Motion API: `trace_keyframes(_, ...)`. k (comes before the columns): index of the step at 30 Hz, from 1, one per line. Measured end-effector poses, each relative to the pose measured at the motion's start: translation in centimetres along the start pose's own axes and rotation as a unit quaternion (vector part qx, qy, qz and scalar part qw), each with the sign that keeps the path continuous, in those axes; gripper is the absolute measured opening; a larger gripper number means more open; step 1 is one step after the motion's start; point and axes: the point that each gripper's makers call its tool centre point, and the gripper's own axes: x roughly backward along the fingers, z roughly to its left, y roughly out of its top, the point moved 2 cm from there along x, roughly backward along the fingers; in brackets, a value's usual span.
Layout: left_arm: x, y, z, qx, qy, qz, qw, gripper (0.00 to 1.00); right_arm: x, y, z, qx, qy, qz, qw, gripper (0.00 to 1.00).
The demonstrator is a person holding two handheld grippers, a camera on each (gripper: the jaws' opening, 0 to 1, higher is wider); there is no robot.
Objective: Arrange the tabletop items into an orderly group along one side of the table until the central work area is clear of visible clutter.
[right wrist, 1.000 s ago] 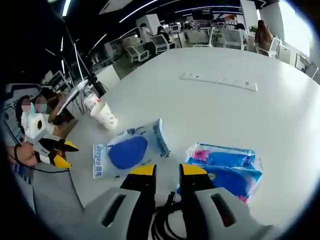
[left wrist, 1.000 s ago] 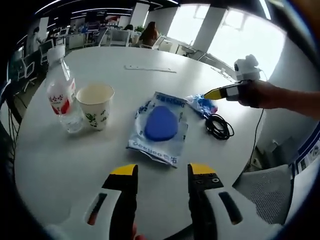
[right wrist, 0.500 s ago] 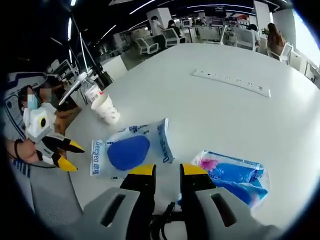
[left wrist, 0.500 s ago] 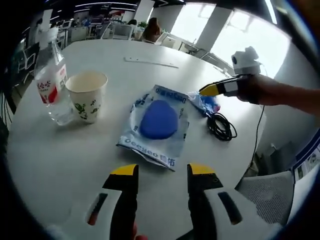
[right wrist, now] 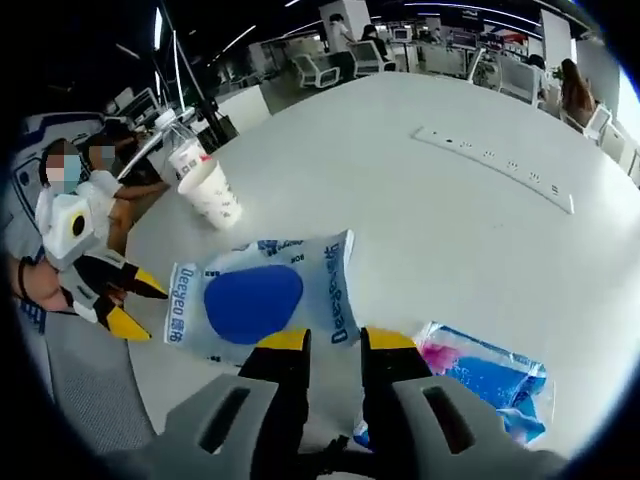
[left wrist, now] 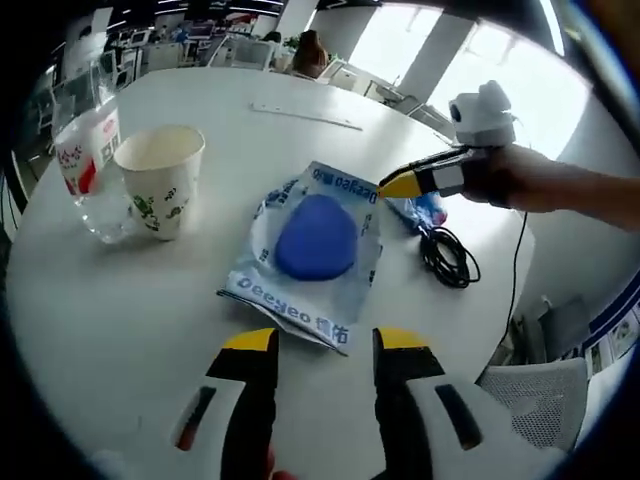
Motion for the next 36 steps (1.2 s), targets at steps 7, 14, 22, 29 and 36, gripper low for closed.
trace_keyframes(7,-0.6,-0.3,0.5,0.021,0.006,0.013,0.9997,0.34,-1.4,0.2,-0.2,0.014,0.007,0.012,0.9998,0.19)
trace_keyframes(14,-1.3,-0.4,0.1,0.036,0.001,0.014,0.9992,0.31,-1.9,0.2,-0.3,0.031,0.012,0.024,0.9992,0.18)
trace_keyframes(22,-2.0,-1.2,-0.4,0.057,0.009,0.033,0.9978,0.24,-1.9,0.0,-0.1,0.042,0.017,0.027,0.9986,0.04)
trace_keyframes(29,-2.3,-1.3,-0.1,0.067,0.026,0.033,0.9969,0.11,-1.6,-0.2,0.1,0.038,0.022,0.025,0.9987,0.01)
trace_keyframes(36,-2.4,-0.7,0.2,0.069,0.039,0.032,0.9963,0.03,-1.0,-0.8,0.3,0.024,0.023,0.02,0.9993,0.0)
